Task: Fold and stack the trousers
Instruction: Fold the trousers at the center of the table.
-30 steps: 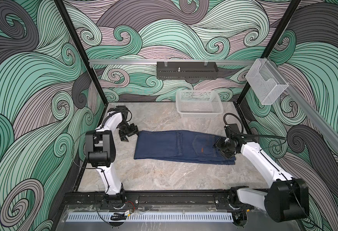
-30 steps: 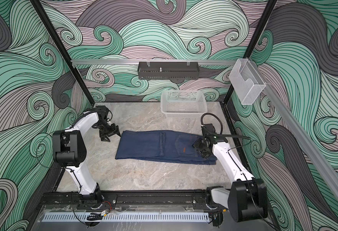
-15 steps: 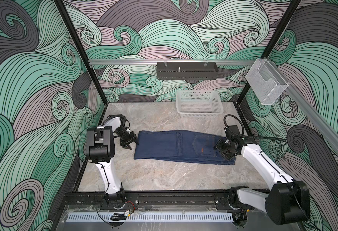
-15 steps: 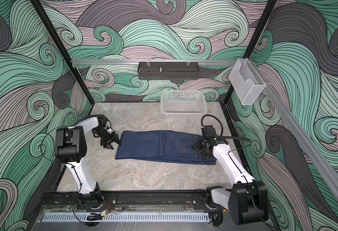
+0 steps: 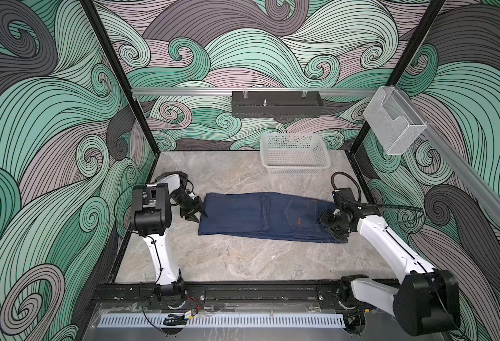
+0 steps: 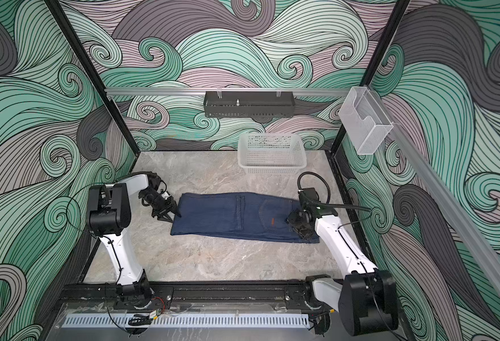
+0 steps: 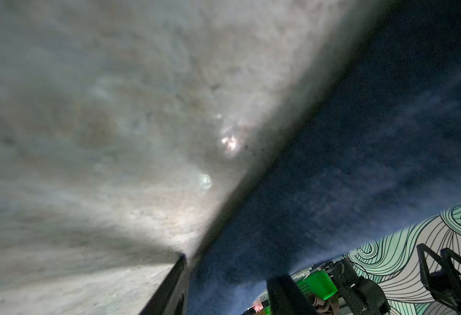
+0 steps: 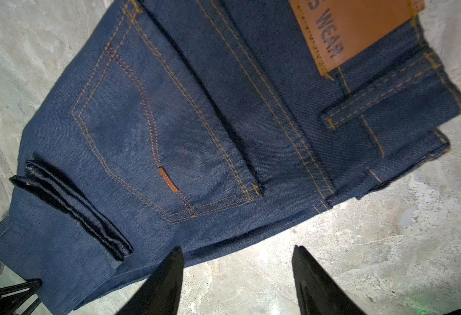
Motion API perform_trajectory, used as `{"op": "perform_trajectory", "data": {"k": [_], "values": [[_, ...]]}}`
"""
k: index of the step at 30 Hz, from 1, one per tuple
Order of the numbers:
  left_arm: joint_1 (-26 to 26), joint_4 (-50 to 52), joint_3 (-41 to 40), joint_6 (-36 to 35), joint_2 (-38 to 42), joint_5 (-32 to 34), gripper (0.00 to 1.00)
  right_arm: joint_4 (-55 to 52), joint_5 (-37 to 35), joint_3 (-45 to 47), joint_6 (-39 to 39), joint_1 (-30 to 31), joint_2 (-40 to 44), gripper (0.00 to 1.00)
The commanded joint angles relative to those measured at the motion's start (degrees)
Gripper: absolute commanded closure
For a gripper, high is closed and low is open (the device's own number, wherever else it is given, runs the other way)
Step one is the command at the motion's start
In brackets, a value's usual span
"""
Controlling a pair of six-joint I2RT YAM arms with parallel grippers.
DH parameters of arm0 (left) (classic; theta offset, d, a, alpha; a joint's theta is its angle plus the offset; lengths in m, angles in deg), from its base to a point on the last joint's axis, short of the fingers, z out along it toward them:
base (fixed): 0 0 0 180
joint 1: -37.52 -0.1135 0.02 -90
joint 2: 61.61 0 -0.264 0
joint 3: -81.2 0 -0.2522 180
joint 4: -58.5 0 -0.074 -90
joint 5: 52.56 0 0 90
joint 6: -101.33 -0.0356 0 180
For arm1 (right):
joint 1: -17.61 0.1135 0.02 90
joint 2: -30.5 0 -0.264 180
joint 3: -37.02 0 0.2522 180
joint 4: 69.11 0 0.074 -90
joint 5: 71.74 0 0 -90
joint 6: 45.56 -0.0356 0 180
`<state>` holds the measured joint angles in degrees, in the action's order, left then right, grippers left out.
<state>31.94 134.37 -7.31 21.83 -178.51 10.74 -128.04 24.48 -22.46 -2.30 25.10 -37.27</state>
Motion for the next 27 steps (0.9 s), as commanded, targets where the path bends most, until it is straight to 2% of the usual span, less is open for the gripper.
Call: {"op": "perform_trajectory", "data": {"k": [1, 7, 13, 16, 21, 27], "values": [[1.22, -0.50, -0.39, -0.84, -1.90, -1.34, 0.53, -0.10, -0.65, 0.12, -0.15, 0.25, 0.29, 0.36], [2.10, -0.57, -0.13, -0.86, -2.38, -1.51, 0.56, 0.17, -0.40, 0.17, -0.37, 0.26, 0.18, 0.36], [2.60, -1.04, -0.09, -0.80, -2.54, -1.94, 0.67, 0.26, -0.26, 0.01, -0.27, 0.25, -0.20, 0.36], [2.86, -1.52, -0.11, -0.62, -2.24, -2.12, 0.77, 0.32, -0.24, -0.07, -0.26, 0.27, -0.26, 0.36], [3.21, -3.09, -0.25, 0.36, -0.18, -0.47, 1.00, 0.26, -0.21, -0.19, -0.36, 0.24, -0.03, 0.36], [2.99, -4.07, 0.29, 1.80, 4.09, 5.35, 1.00, -0.40, -0.54, -1.10, -0.22, 0.25, 0.60, 0.36]]}}
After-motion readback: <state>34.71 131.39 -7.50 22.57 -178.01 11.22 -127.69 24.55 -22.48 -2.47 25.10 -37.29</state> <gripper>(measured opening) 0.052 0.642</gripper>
